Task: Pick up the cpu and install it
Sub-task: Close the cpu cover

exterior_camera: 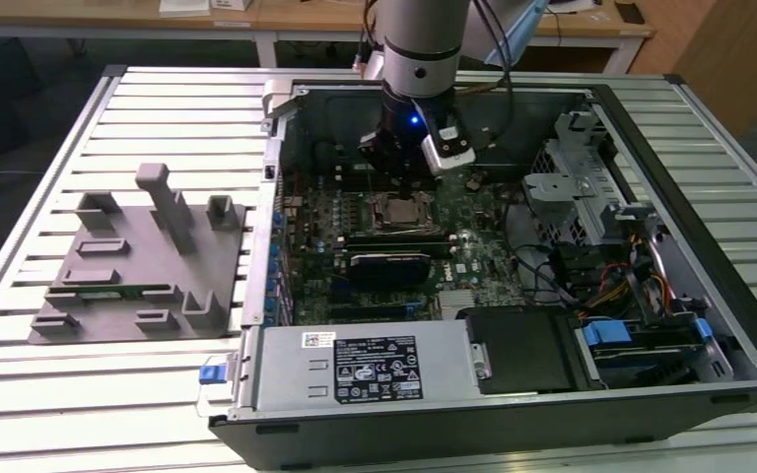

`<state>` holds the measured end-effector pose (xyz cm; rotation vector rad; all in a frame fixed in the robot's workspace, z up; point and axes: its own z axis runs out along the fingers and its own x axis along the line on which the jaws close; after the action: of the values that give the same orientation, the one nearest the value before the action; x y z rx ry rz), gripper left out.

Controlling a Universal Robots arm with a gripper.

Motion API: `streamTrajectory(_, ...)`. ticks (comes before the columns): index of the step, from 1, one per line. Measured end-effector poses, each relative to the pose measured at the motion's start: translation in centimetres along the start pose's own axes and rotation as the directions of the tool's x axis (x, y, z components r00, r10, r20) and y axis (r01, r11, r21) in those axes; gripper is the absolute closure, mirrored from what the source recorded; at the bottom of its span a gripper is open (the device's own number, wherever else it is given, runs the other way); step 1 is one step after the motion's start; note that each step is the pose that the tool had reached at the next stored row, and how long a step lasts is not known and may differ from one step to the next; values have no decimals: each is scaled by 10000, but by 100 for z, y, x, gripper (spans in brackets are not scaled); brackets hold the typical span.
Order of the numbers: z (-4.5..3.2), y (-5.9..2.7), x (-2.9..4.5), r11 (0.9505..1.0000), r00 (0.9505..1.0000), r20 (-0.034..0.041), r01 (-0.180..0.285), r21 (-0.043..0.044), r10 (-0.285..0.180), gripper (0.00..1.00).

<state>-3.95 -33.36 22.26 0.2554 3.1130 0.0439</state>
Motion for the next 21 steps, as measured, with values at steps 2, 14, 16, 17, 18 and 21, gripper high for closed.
streamTrajectory(2,3,0,0,9996,9996,-11,267,12,-267,89)
streamTrajectory(14,30,-50,-8,9949,9949,-69,1005,82,-1004,89)
streamTrajectory(16,29,-50,-8,9949,9949,-69,1008,83,-1007,89)
streamTrajectory(17,29,-50,-8,9949,9949,-69,1009,83,-1008,89)
streamTrajectory(18,29,-50,-8,9949,9949,-70,1009,84,-1009,89)
streamTrajectory(21,30,-52,3,9948,9949,-69,1010,83,-1010,89)
